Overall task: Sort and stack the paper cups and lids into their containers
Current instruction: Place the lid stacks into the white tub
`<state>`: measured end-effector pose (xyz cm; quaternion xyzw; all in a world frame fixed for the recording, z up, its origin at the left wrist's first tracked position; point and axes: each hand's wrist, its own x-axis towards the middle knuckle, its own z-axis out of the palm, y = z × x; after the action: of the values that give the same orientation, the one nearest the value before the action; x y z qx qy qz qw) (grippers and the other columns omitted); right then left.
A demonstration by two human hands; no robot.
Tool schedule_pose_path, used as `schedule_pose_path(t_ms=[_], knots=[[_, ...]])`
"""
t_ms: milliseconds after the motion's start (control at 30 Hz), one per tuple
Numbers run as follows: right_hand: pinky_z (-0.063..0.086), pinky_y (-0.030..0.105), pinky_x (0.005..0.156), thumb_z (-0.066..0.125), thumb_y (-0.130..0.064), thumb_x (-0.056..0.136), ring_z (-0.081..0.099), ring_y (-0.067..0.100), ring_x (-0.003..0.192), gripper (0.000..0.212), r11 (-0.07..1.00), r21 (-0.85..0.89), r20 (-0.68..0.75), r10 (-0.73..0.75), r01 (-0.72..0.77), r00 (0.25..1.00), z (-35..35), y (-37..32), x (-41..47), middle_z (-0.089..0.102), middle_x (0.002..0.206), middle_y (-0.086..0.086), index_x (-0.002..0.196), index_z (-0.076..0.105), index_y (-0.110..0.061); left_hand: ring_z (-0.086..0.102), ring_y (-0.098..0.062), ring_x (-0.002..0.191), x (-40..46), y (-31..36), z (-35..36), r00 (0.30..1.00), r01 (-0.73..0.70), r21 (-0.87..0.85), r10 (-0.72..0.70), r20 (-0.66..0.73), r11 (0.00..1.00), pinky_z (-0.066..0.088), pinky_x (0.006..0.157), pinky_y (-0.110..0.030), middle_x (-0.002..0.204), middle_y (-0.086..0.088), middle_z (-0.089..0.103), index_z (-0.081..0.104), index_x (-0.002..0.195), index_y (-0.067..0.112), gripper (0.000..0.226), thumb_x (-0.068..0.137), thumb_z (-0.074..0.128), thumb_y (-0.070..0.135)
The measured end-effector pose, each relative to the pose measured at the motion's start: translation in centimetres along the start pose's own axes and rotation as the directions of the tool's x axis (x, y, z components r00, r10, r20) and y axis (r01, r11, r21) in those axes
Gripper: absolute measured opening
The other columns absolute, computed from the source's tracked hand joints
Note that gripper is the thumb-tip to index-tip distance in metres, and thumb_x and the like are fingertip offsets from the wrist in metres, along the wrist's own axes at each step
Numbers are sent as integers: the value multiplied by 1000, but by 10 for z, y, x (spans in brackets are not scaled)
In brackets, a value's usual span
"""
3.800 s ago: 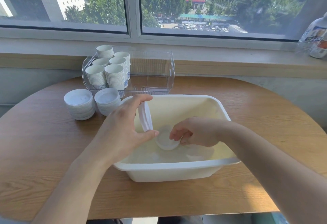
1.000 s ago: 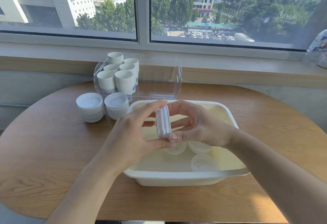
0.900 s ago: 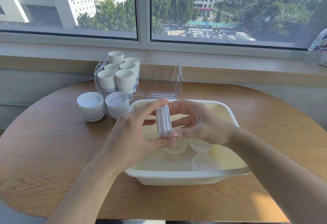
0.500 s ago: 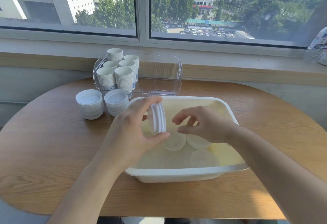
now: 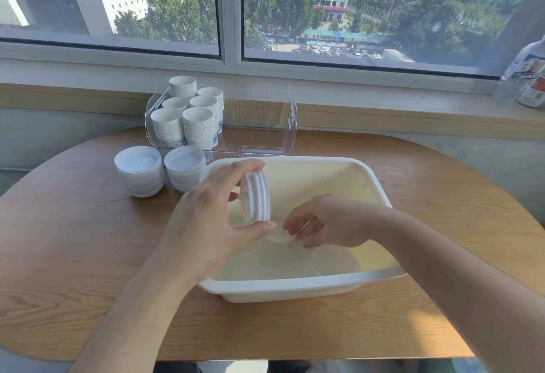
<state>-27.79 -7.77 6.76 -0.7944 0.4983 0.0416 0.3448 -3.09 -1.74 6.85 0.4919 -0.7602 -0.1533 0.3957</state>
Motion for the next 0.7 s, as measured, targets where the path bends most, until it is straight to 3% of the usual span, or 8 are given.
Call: schedule_pose_path(t_ms=[133,233,367,467,600,700], knots=[[58,25,88,78,-14,91,74,3,88,17,990,94,-230,-79,103,970,-5,0,1,78,96,-11,106,77,-22,59,4,119,0,1,1,1000,2,-25,-3,-15,1000,49,96,-13,129,25,62,54,137,46,81,67,94,43],[61,29,78,77,-16,94,77,14,82,1,942,264,-373,-98,207,923,-9,-8,-7,79,83,-4,94,78,-17,61,5,116,-1,0,2,999,17,-51,-19,-46,999,49,95,-12,128,26,62,53,137,48,81,66,93,47],[59,28,62,77,-17,93,76,14,77,6,869,371,-518,-97,326,850,-13,-21,-21,79,79,1,93,78,-11,63,4,113,0,1,2,996,47,-85,-53,-70,995,44,92,-5,128,25,62,52,137,46,81,66,91,50],[57,26,60,75,-18,95,74,7,76,9,851,386,-517,-121,357,848,-12,-26,-29,79,79,-4,95,79,-11,62,4,115,4,2,1,998,30,-76,-34,-52,997,47,94,-8,128,25,62,52,137,47,80,67,91,50],[58,28,64,73,-17,96,76,13,84,9,824,404,-483,-178,398,857,-9,-28,-34,79,85,2,98,81,-13,62,2,117,10,2,-1,1000,5,-46,-6,-5,999,53,98,-23,130,23,62,50,137,47,79,68,90,50],[57,29,64,73,-16,96,71,10,80,8,819,392,-451,-227,420,863,-8,-28,-38,75,81,-1,95,81,-19,60,2,120,13,3,-2,999,-21,-30,23,39,999,52,97,-21,131,24,61,47,138,50,82,69,90,50]])
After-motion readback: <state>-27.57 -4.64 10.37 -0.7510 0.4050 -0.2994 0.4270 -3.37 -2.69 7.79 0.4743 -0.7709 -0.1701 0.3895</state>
